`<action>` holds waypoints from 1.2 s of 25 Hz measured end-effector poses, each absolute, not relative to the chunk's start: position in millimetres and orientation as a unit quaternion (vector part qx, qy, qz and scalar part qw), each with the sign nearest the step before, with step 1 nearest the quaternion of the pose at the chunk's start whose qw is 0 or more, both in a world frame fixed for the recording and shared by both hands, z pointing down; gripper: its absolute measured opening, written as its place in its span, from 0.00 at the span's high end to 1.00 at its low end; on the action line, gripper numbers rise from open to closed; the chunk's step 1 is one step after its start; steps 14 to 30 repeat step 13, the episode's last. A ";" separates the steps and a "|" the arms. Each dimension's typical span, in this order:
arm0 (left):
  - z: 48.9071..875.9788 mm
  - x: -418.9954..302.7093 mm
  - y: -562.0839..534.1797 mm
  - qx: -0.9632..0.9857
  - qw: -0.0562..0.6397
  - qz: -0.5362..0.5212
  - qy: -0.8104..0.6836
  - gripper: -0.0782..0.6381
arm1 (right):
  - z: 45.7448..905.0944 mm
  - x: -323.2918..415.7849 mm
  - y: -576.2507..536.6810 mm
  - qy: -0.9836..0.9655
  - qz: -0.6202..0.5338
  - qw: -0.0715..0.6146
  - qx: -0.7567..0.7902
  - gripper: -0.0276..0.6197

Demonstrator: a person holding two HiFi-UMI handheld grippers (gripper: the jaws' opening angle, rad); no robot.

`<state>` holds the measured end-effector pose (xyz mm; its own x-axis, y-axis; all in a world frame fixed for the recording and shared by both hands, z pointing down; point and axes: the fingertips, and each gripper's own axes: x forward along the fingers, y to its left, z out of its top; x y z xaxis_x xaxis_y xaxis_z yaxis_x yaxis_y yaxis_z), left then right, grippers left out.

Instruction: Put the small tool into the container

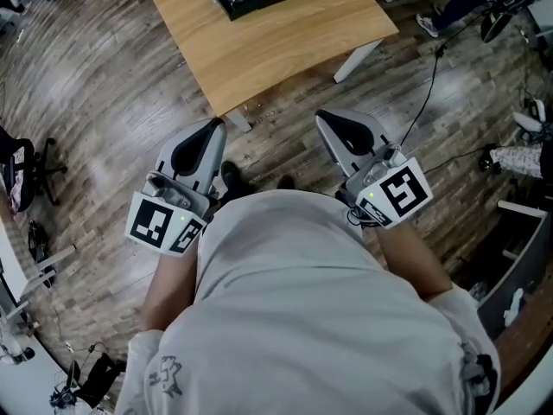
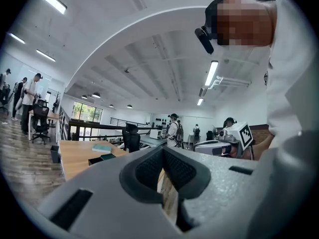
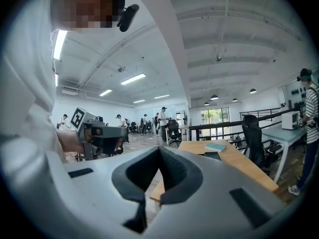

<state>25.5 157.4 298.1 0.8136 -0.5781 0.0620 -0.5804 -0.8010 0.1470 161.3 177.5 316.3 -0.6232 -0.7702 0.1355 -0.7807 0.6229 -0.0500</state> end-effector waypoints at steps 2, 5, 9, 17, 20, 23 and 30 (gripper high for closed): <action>296.6 30.6 157.8 0.949 0.078 0.007 -0.305 0.88 | 315.1 166.9 178.7 -0.899 0.051 0.048 0.432 0.95; 294.6 39.7 158.7 0.950 0.075 0.007 -0.303 0.88 | 314.5 175.4 179.9 -0.899 0.049 0.046 0.432 0.95; 294.6 48.7 160.8 0.951 0.074 0.007 -0.301 0.88 | 314.0 183.4 180.5 -0.899 0.049 0.044 0.432 0.95; 294.2 54.8 162.3 0.950 0.071 0.010 -0.303 0.88 | 311.0 191.4 180.8 -0.898 0.046 0.044 0.436 0.95; 294.2 54.8 162.3 0.950 0.071 0.010 -0.303 0.88 | 311.0 191.4 180.8 -0.898 0.046 0.044 0.436 0.95; 294.2 54.8 162.3 0.950 0.071 0.010 -0.303 0.88 | 311.0 191.4 180.8 -0.898 0.046 0.044 0.436 0.95; 294.2 54.8 162.3 0.950 0.071 0.010 -0.303 0.88 | 311.0 191.4 180.8 -0.898 0.046 0.044 0.436 0.95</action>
